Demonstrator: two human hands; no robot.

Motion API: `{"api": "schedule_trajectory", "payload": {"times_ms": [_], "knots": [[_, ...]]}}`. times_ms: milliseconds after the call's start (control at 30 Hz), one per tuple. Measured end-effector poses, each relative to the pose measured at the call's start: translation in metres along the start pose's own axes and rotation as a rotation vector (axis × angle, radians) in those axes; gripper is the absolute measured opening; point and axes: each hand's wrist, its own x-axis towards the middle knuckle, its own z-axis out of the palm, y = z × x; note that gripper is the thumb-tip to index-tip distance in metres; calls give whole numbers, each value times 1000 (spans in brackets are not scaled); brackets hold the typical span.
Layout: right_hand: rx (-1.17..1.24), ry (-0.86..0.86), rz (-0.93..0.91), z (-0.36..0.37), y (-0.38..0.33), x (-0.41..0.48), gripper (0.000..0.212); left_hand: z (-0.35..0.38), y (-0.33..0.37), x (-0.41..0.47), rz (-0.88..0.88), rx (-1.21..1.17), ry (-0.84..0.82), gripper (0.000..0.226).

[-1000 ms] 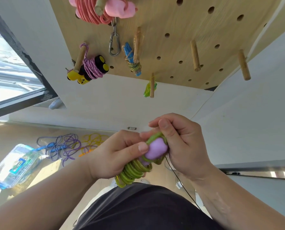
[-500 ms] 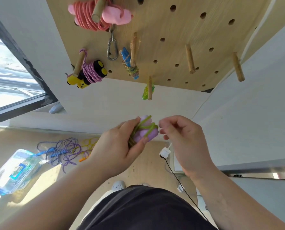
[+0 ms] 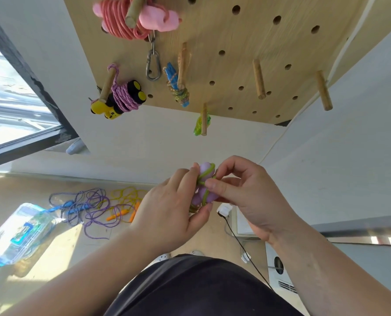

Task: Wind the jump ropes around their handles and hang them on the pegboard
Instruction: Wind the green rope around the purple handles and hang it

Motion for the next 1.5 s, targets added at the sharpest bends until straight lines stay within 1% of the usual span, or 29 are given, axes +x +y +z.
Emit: {"api": "schedule_trajectory", "payload": {"times_ms": [100,167,233,300,333,367,400,433,467,500,533,567,600,667,767,833,867,933,1000,1033,1100,1133,1200,1300,1367,1467,1500], "knots": [[-210,38,4,3,3,2,26,5,-6,-4,13,58,-17,68],[-315,65,-33,5,5,2,24,9,-9,-4,17,99,-24,68],[-358,96,-103,8,10,0,21,9,-11,-4,6,126,-36,70],[-359,152,-213,12,15,-2,16,7,-13,-3,-41,58,-16,67],[-331,189,-265,14,18,-2,15,4,-12,-2,-107,-65,12,59],[-277,213,-299,15,19,-3,15,2,-11,0,-208,-261,46,47],[-223,224,-315,15,20,-2,15,0,-8,4,-331,-493,73,35],[-185,225,-313,15,20,-2,16,-2,-3,8,-470,-726,82,28],[-164,226,-300,15,20,-1,16,-3,2,12,-613,-905,70,26],[-151,221,-282,13,21,0,17,-5,7,15,-737,-1009,19,25],[-136,208,-269,12,22,1,17,-7,11,16,-822,-1057,-57,25],[-116,192,-264,10,22,2,16,-9,13,16,-847,-1063,-136,27],[-108,175,-271,8,22,2,15,-10,13,15,-820,-1050,-197,30],[-161,164,-310,5,23,2,14,-12,10,14,-764,-1025,-219,29],[-346,209,-340,8,26,1,12,-10,9,14,-741,-997,-138,24],[-563,223,-430,16,30,0,7,-7,8,13,-649,-870,-77,29],[-652,221,-489,20,33,-1,12,-5,7,13,-622,-841,-61,30],[-711,216,-567,18,35,2,13,-5,6,14,-646,-884,-35,30],[-670,205,-592,12,32,6,8,-8,7,17,-697,-979,-36,26],[-587,182,-562,9,31,7,5,-10,8,18,-708,-1019,-51,23],[-319,116,-416,7,25,9,16,-12,7,20,-698,-1103,-71,21],[-199,83,-342,7,23,9,22,-12,6,21,-683,-1141,-72,24],[-83,40,-273,7,20,11,23,-12,4,23,-639,-1177,-75,34],[-73,28,-278,7,15,13,16,-14,5,26,-585,-1201,-59,36],[-103,31,-283,8,13,15,13,-14,6,27,-594,-1229,-40,35],[-119,34,-293,11,12,19,2,-11,8,27,-619,-1234,0,26],[-131,36,-299,11,13,20,5,-9,10,27,-637,-1250,29,26]]}}
